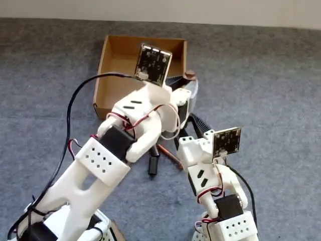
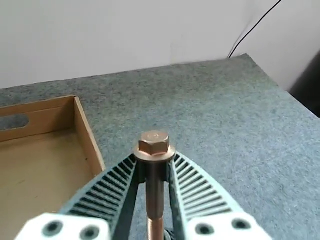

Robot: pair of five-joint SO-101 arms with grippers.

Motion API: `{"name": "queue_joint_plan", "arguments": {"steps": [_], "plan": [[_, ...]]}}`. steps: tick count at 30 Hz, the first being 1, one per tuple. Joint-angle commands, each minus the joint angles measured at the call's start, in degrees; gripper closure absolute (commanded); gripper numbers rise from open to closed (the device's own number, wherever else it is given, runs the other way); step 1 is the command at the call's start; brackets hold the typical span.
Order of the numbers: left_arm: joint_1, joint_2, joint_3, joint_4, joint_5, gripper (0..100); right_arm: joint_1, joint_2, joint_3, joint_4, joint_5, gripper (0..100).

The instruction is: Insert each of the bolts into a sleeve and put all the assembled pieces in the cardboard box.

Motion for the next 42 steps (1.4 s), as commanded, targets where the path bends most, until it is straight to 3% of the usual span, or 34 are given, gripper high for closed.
{"name": "queue_joint_plan", "arguments": {"steps": [1,28,36,42], "plan": [[-0.31,-1.19,-5.14,2.55,-0.18,99,-0.4,-0.4,-0.75,-1.27,0.53,99.1],[-0.13,-1.1,-4.18,2.37,-0.18,99,-0.4,-0.4,-0.75,-1.27,0.44,99.1],[0.57,-1.19,3.74,-9.93,-0.53,99,-0.4,-0.4,-0.75,-1.27,0.44,99.1],[1.8,-1.63,4.53,-10.73,-5.45,99,-0.4,-0.4,-0.75,-1.19,0.44,99.1]]}}
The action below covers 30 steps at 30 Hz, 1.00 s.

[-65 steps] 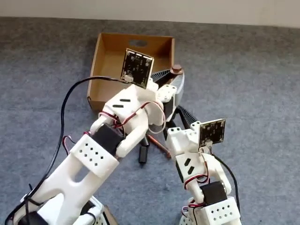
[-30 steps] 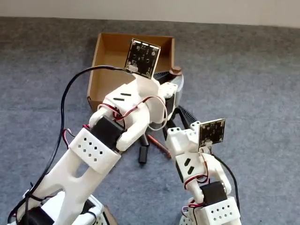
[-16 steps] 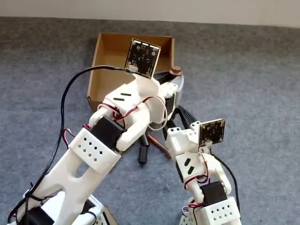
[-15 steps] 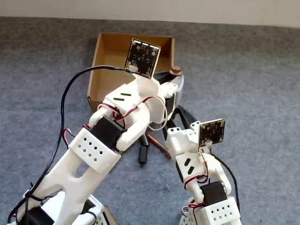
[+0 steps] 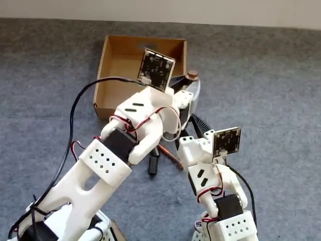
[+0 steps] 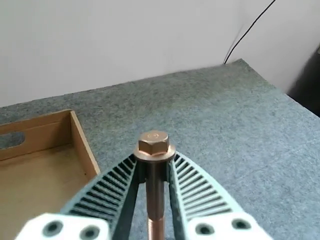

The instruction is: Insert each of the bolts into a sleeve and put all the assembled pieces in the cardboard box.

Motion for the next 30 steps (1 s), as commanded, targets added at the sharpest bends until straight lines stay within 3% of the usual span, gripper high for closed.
{"name": "queue_joint_plan", "arguments": {"steps": [1,10,30], "plan": [[1.54,-1.71,-0.4,-1.93,-1.58,99,-0.57,-0.4,-0.75,-1.19,0.44,99.1],[1.63,-1.45,-6.11,7.3,-1.41,99,-0.4,-0.4,-0.75,-1.27,0.44,99.1],[1.54,-1.89,-6.11,11.25,-1.41,99,-0.31,-0.4,-0.92,-1.27,0.44,99.1]]}}
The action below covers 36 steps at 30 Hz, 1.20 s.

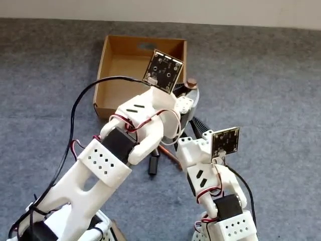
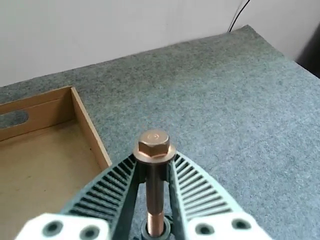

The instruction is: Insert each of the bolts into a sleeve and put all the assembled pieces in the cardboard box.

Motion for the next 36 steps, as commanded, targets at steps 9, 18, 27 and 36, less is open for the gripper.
{"name": "queue_joint_plan", "arguments": {"steps": [9,18,27,36], "plan": [[0.57,-2.77,-2.95,4.48,-0.18,99,0.04,-0.4,-0.92,-1.27,0.44,99.1],[0.13,-12.88,4.44,5.45,-0.35,99,0.04,-0.4,-0.84,-1.19,0.44,99.1],[0.04,-13.76,7.78,5.27,-0.35,99,0.04,-0.4,-0.75,-1.1,0.44,99.1],[0.04,-13.49,7.08,4.4,-0.35,99,0.04,-0.4,-0.75,-1.1,0.44,99.1]]}}
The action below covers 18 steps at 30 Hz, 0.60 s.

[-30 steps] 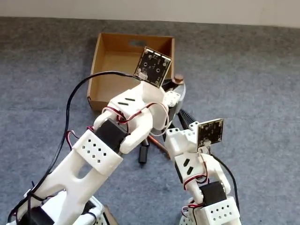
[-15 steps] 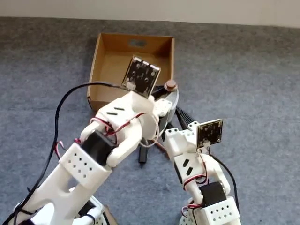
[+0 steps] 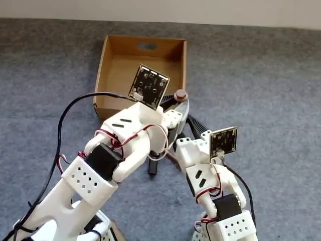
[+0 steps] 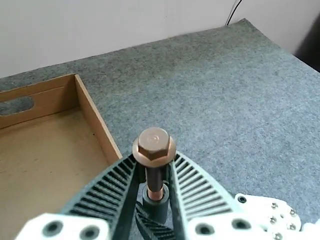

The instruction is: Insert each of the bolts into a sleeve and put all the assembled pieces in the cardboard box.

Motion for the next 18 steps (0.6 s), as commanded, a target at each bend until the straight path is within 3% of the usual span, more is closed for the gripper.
{"name": "queue_joint_plan", "arguments": {"steps": [1,14,18], "plan": [[-0.13,-1.63,-0.84,-0.7,-0.35,99,0.13,-0.4,-0.84,-1.01,0.18,99.1],[-0.13,2.15,-3.56,-0.35,-0.35,99,0.13,-0.4,-0.75,-1.01,0.18,99.1],[-0.04,7.87,-10.33,4.84,-0.35,99,0.13,-0.4,-0.75,-1.01,0.18,99.1]]}}
